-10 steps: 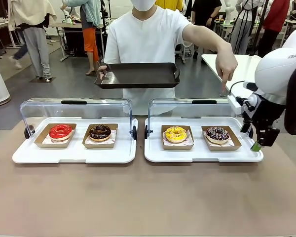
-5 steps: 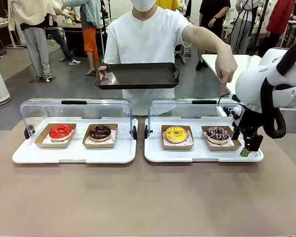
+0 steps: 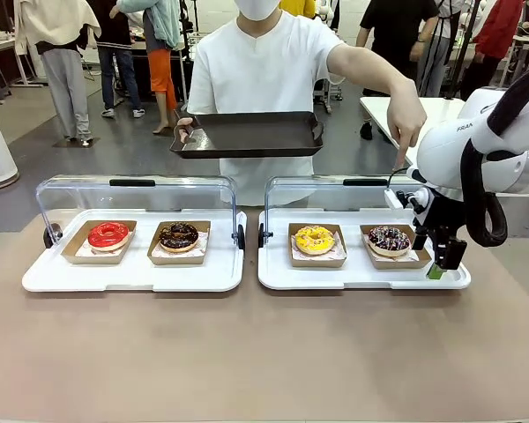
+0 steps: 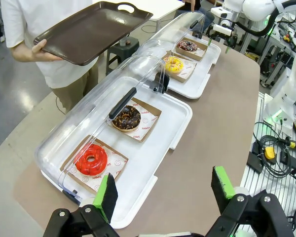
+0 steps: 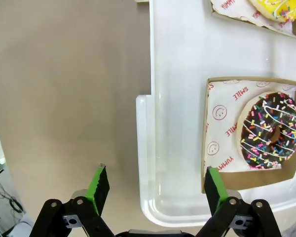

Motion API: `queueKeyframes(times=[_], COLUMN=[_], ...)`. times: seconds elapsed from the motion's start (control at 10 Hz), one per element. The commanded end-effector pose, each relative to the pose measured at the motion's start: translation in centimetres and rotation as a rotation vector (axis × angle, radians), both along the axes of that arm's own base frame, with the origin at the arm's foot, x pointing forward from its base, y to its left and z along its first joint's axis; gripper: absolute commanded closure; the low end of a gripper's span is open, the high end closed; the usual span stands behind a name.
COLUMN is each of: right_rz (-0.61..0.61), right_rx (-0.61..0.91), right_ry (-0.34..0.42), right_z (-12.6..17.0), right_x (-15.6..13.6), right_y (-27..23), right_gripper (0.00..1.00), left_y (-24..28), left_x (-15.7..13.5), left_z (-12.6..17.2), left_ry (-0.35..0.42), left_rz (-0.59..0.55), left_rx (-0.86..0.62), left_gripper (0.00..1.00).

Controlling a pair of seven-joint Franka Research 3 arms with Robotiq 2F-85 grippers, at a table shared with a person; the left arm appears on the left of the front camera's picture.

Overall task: Provide the desired donut to the person.
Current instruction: Pick up and lift the Paper togo box containing the Donut pointed at by the person.

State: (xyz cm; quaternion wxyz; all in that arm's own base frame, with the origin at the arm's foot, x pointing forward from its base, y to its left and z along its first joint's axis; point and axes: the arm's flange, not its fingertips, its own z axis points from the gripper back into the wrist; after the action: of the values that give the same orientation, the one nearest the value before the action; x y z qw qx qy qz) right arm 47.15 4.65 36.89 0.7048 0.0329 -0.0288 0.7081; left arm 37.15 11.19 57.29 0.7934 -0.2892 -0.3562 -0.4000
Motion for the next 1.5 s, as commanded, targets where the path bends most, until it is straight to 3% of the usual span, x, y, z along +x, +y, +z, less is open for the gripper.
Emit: queueKeyframes(times=[0.0, 1.4], right_rz=[0.006, -0.089], right_rx=[0.001, 0.003], right_ry=[0.000, -0.005], right_z=[0.0, -4.2], right_x=[-0.3, 4.4], right_y=[-0.1, -0.6], right_gripper=[0.00, 0.00], left_y=[-0.1, -0.1], left_x=[0.2, 0.2], left_z=[0.1, 0.1], left_ry=[-0.003, -0.003], left_rz=[0.001, 0.001], left_rx=[-0.001, -0.001], left_gripper=[0.00, 0.00])
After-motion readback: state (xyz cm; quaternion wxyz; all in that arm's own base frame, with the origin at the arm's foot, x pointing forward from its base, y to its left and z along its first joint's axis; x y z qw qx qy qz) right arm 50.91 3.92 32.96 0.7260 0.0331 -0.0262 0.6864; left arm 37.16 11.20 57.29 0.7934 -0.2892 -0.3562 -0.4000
